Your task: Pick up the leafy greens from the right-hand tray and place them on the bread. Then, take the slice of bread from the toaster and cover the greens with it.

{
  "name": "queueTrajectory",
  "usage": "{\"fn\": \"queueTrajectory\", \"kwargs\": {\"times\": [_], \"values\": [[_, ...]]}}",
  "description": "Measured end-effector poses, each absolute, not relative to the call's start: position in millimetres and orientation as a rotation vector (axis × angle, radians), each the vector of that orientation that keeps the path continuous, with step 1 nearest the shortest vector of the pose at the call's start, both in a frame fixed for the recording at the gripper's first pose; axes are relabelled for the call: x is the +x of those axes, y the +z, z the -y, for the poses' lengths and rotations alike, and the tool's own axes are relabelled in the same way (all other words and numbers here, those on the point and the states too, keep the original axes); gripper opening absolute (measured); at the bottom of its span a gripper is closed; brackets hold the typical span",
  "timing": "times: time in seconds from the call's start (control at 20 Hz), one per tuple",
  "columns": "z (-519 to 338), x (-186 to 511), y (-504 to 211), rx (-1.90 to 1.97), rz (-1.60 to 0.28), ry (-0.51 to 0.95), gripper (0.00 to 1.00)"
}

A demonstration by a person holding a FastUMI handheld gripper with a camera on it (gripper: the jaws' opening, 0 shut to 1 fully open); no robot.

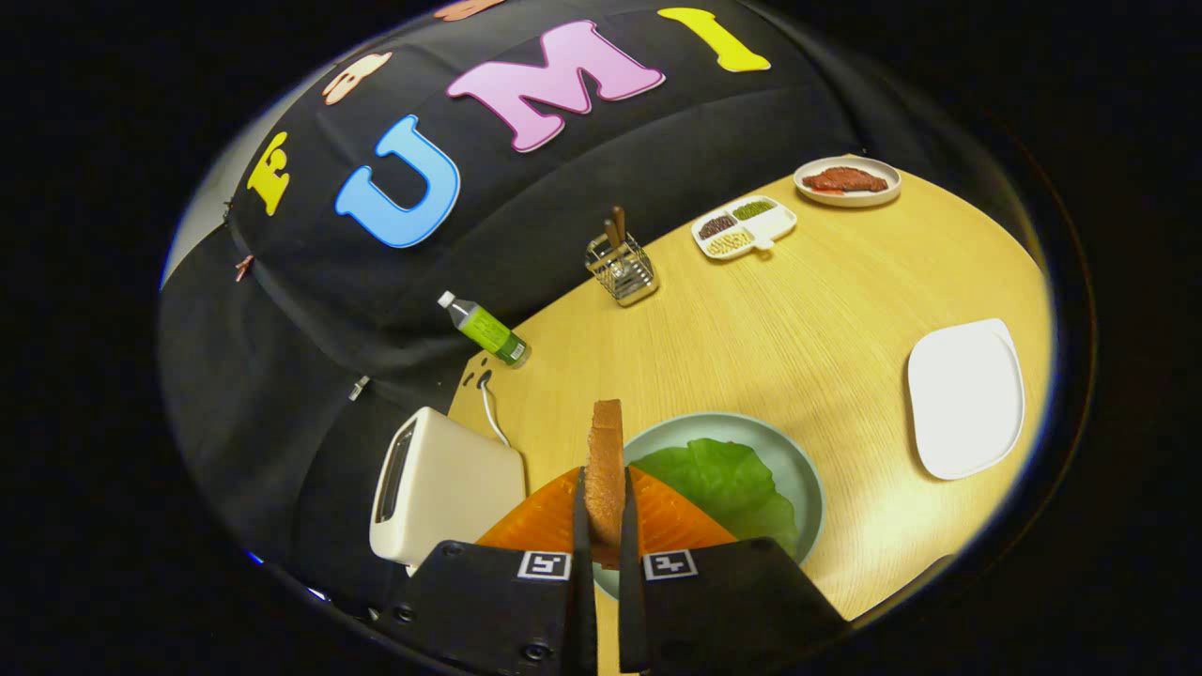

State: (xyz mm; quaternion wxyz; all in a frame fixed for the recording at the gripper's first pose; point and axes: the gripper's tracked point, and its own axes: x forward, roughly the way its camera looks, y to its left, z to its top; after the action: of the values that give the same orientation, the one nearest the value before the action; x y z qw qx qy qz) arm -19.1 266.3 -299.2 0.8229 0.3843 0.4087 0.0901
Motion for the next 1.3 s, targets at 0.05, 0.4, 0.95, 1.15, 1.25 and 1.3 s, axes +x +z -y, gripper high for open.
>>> {"fn": "queueTrajectory", "kwargs": {"times": [0.05, 0.4, 0.95, 1.15, 1.25, 1.3], "values": [[-263, -23, -309, 0.806, -0.890, 0.177, 0.13], [-243, -31, -356, 0.590, -0.961, 0.159, 0.17], [-207, -37, -363, 0.192, -0.930, 0.150, 0.95], [-198, -40, -353, 0.179, -0.910, 0.149, 1.00], [-190, -29, -338, 0.192, -0.880, 0.158, 1.00], [-187, -27, -323, 0.206, -0.852, 0.167, 1.00]]}}
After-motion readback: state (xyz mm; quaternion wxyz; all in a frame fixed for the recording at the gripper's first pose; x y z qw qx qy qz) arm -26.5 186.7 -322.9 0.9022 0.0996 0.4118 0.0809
